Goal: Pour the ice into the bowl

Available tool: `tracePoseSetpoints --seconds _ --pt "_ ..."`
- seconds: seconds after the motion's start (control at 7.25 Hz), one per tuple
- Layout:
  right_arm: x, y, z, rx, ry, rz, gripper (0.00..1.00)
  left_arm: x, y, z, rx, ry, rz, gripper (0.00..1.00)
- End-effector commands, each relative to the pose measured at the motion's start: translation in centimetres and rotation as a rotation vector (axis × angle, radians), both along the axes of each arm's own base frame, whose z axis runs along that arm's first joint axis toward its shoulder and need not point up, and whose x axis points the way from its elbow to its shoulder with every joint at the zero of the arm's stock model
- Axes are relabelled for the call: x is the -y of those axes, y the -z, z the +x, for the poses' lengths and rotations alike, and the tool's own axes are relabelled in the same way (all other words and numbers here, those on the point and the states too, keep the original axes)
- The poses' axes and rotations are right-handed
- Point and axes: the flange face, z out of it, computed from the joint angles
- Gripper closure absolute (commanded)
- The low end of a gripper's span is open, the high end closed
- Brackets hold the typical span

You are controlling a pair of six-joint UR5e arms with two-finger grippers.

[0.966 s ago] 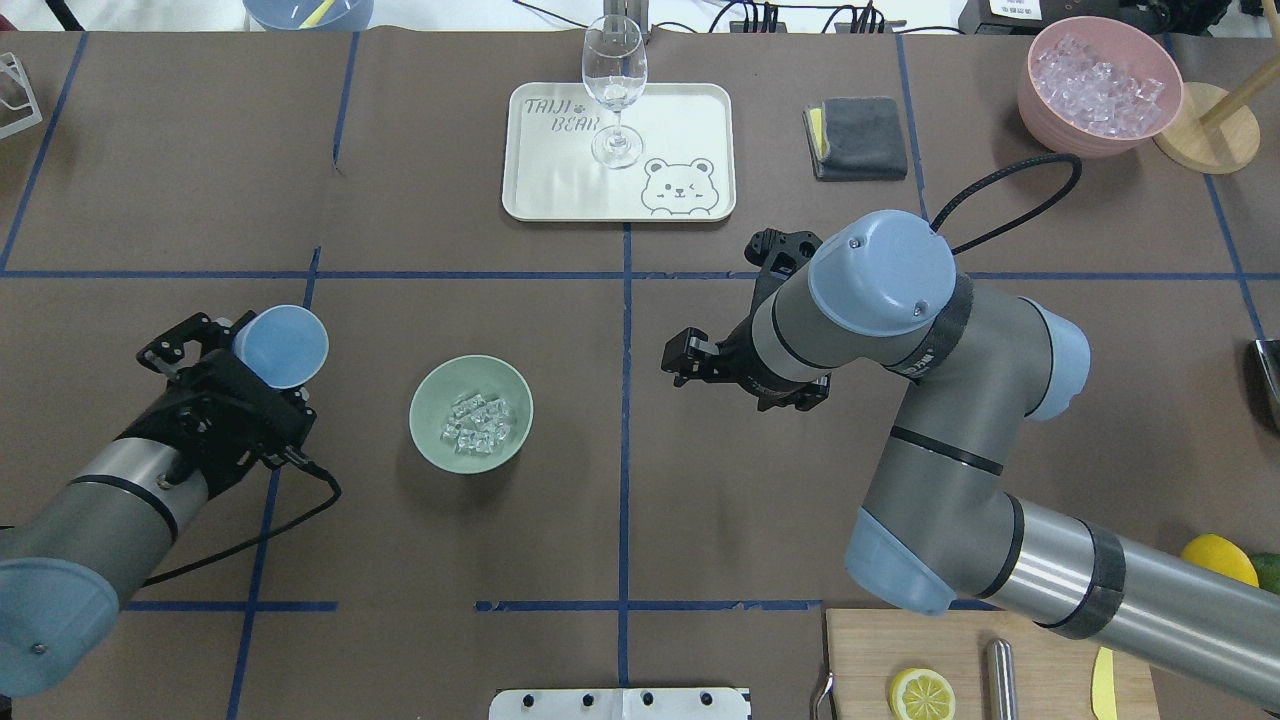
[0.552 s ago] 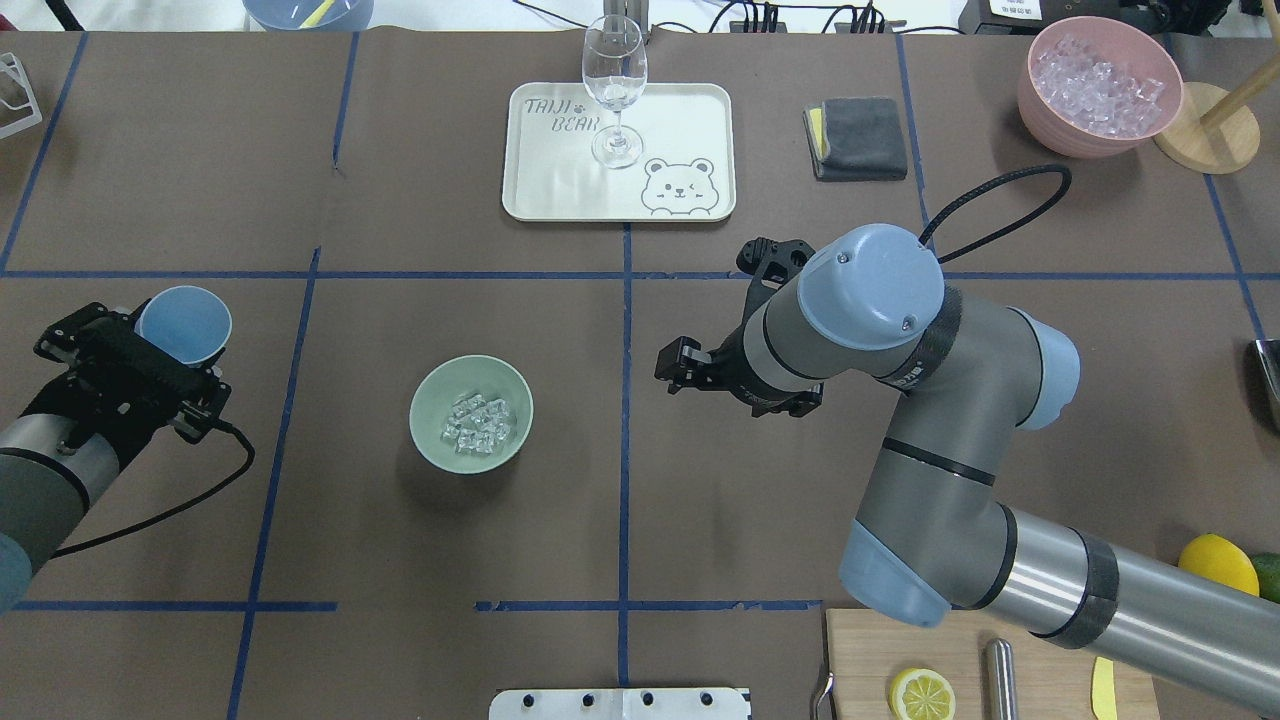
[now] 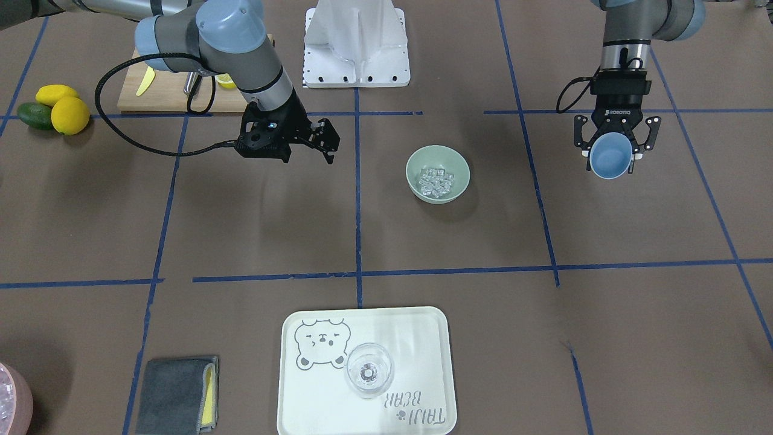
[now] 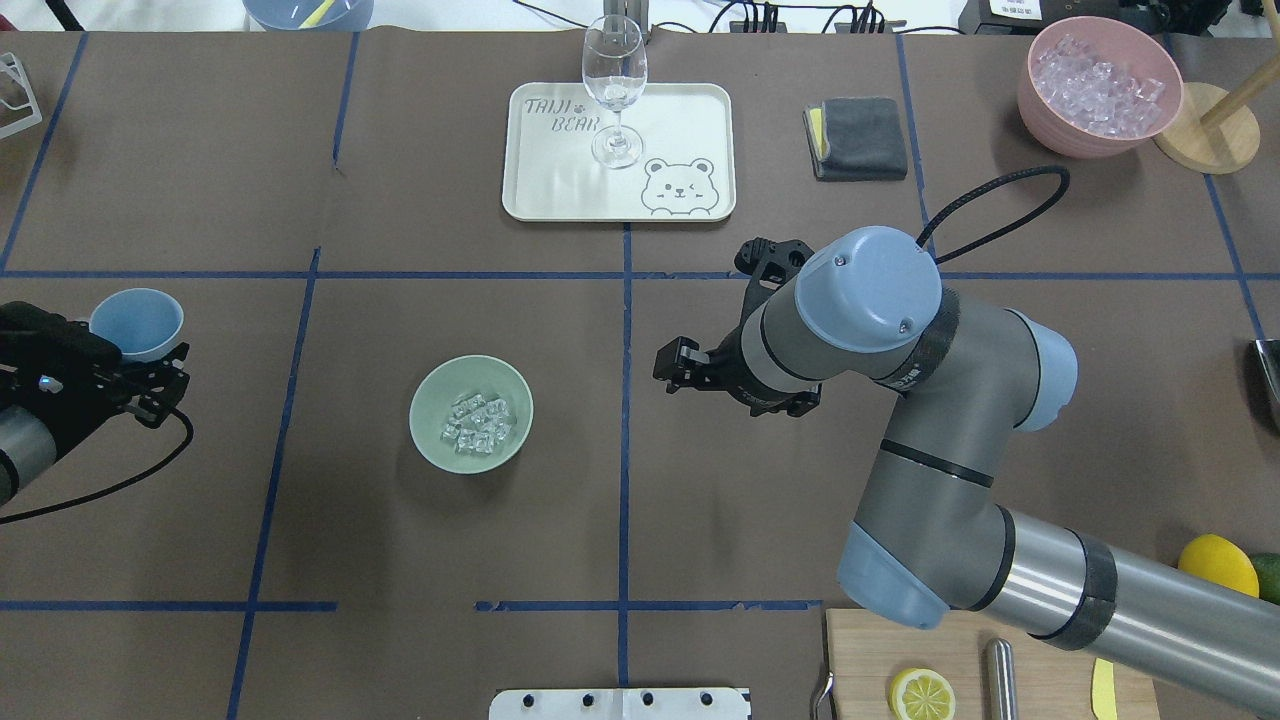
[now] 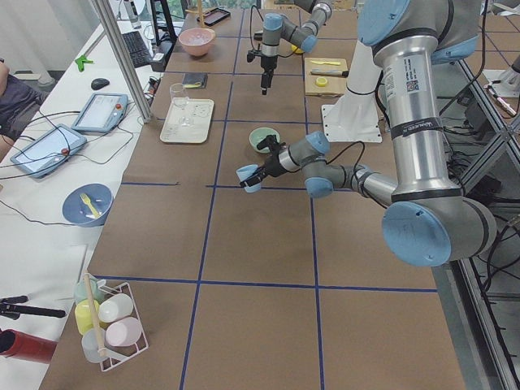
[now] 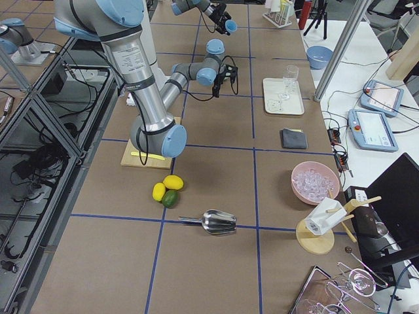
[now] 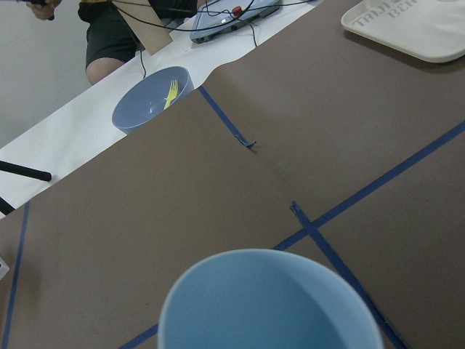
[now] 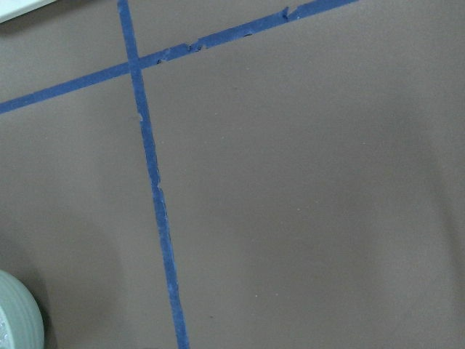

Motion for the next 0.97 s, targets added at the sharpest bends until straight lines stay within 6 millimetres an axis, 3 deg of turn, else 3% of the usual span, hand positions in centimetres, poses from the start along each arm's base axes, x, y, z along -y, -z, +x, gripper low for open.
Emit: tracePoseSetpoints --seconds 0.0,0.14,0.28,0.41,0.69,0.83 --pt "0.0 0.1 0.0 0.001 0.0 0.001 0.0 0.1 -4.0 -2.0 -0.178 0.035 0.014 1.0" --pt "0.0 0.1 0.0 0.002 0.0 0.001 0.0 0.1 -5.5 -2.2 -0.255 0.068 -0.011 1.0" --pt "0.0 0.1 0.0 0.002 0.0 0.001 0.0 0.0 -5.5 -2.4 -0.358 0.098 -0.044 1.0" --pt "0.0 0.2 0.1 0.004 0.0 0.002 0.0 0.0 -7.7 -2.5 -0.408 0.149 -0.113 1.0" --pt "-0.1 0.3 0.1 0.005 0.0 0.003 0.0 0.9 -10.8 -3.2 -0.399 0.345 -0.075 1.0" --pt "-0.1 0.3 0.2 0.006 0.0 0.004 0.0 0.9 -11.5 -3.3 -0.398 0.357 -0.077 1.0"
